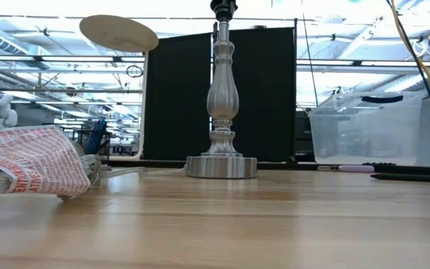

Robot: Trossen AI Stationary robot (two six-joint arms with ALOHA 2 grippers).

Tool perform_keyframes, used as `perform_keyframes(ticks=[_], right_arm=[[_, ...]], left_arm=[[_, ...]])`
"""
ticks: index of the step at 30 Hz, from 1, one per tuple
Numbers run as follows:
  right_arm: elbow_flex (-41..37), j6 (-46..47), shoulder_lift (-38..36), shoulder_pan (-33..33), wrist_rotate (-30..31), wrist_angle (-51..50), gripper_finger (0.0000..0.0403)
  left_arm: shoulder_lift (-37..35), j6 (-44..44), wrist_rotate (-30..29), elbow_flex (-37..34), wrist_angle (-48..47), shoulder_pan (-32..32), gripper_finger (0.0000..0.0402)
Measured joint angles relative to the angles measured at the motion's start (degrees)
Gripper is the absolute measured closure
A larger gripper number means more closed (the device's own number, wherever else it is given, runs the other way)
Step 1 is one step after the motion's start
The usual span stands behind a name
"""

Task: Screw lightbulb
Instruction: Insert the lightbulb into the lamp

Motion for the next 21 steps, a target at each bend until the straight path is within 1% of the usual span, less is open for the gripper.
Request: perform_keyframes(ticks=[5,7,10,15,21], right_arm=[[-0.02,-0.03,-0.02,0.0,0.07,0.0,0.0403],[-0.02,-0.02,-0.01,0.0,0.06,0.01,0.0403],[-0.02,-0.02,0.0,0.0,0.08,0.3,0.0403],[-0.01,-0.14,-0.02,0.0,0.07,1.09,0.0403],[-0.02,-0.17,-0.02,0.0,0.22,1.27,0.0403]], left_arm=[[-2.38,-2.86,-0.93,0.12,-4.81,-1.65,0.0401],[-2.4,-3.78,-2.47,0.12,-5.69,-2.51,0.0401],[-2.34,-4.31,-2.99,-1.33,-6.03,-3.48,0.0401],[-2.24,-5.33,-3.87,-6.39,-2.81,-3.89,0.0401],[-2.47,-5.48,-3.9,-9.07,0.78,-3.87,0.0401]])
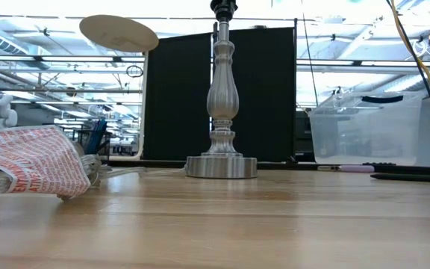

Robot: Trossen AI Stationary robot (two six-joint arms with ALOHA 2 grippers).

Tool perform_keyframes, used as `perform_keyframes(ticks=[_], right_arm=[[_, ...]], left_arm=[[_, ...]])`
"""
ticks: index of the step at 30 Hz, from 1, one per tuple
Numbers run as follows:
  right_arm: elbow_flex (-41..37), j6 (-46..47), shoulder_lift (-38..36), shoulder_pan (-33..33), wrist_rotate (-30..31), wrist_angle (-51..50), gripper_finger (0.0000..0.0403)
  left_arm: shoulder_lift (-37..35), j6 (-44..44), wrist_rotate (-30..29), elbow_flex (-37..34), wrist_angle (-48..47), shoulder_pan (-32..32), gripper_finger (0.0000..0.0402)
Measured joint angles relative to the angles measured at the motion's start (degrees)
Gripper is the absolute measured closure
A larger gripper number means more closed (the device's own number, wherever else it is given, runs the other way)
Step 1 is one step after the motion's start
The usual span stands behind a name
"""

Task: Screw lightbulb
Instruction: Insert the lightbulb into the lamp

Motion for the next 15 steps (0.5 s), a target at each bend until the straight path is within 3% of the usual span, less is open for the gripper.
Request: perform_keyframes(ticks=[15], right_arm=[[0.01,-0.46,0.0,0.0,0.0,-0.37,0.0403]], left_arm=[[-0.89,0.98,-1.21,-0.19,0.39,0.24,0.0401]])
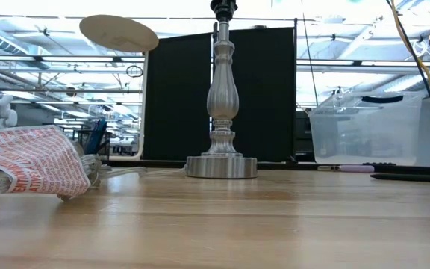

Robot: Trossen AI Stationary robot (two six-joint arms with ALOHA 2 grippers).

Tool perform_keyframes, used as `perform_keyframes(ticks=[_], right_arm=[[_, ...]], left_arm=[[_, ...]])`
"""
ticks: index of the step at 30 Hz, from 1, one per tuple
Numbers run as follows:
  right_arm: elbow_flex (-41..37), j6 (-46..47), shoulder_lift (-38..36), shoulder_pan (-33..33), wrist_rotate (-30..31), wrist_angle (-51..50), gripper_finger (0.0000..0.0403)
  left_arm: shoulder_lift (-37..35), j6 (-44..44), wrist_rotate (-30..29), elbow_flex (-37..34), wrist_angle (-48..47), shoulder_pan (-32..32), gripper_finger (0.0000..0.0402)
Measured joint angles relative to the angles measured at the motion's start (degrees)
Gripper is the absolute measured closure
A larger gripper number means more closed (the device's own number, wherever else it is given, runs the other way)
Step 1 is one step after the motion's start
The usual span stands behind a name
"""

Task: Screw lightbulb
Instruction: Insert the lightbulb into the lamp

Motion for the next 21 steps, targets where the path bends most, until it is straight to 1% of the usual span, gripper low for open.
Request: perform_keyframes(ticks=[6,13,19,21], right_arm=[[-0.01,0.0,0.0,0.37,-0.1,-0.05,0.0403],[0.0,0.0,-0.02,0.44,-0.14,-0.23,0.0403],[-0.01,0.0,-0.02,0.44,0.08,-1.09,0.0403],[-0.01,0.0,-0.02,0.44,0.15,-1.15,0.0403]], left_arm=[[-0.81,0.26,-0.02,0.0,0.0,1.55,0.0401],[-1.33,0.56,1.48,-0.03,-0.39,2.34,0.0401],[-6.48,1.69,1.98,-0.18,-0.13,2.32,0.0401],[-8.79,1.95,2.0,-1.81,0.73,2.34,0.0401]])
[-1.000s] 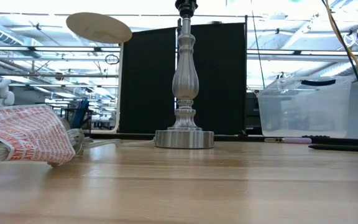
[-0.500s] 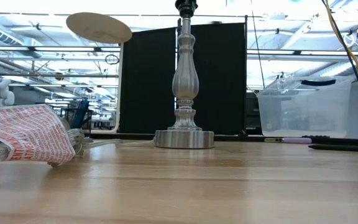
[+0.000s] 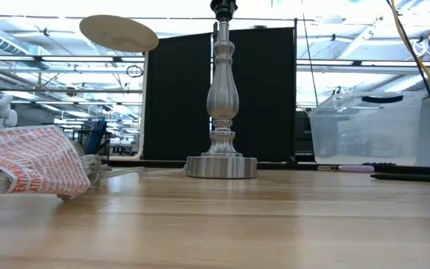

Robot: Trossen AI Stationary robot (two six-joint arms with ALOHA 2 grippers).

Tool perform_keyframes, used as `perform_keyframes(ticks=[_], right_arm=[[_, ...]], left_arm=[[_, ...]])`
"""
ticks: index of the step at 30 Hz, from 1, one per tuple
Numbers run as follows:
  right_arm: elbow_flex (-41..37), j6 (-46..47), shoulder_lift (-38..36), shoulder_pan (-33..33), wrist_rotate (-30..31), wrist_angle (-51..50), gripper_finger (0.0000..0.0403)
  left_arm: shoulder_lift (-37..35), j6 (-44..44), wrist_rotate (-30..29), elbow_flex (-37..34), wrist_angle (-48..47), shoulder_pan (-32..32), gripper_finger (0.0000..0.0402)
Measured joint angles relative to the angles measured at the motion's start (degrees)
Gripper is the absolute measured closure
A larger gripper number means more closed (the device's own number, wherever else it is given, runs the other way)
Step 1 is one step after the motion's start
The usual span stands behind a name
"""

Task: Screw lightbulb
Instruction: Insert the lightbulb into the lamp

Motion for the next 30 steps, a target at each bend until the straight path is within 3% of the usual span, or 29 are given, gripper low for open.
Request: perform_keyframes(ticks=[9,15,22,27,30], right_arm=[[0.0,0.0,0.0,0.0,0.07,-0.07,0.0403],[0.0,-0.8,0.0,-0.02,0.21,-1.93,0.0403],[0.0,-9.19,0.0,-0.07,7.17,-7.3,0.0403],[0.0,-15.08,0.0,-0.07,16.58,-13.55,0.0403],[0.0,-15.9,0.0,-0.52,19.16,-14.72,0.0403]], left_arm=[[-12.93,-1.82,0.22,-23.14,14.67,0.15,0.0401],[-14.8,-7.14,-0.59,-36.64,18.92,-0.28,0.0401],[-18.23,-5.86,-3.02,-38.31,19.81,-0.18,0.0401],[-27.03,-4.57,-3.42,-38.3,15.37,-0.38,0.0401],[-32.71,-3.61,-5.89,-38.27,14.31,-0.35,0.0401]])
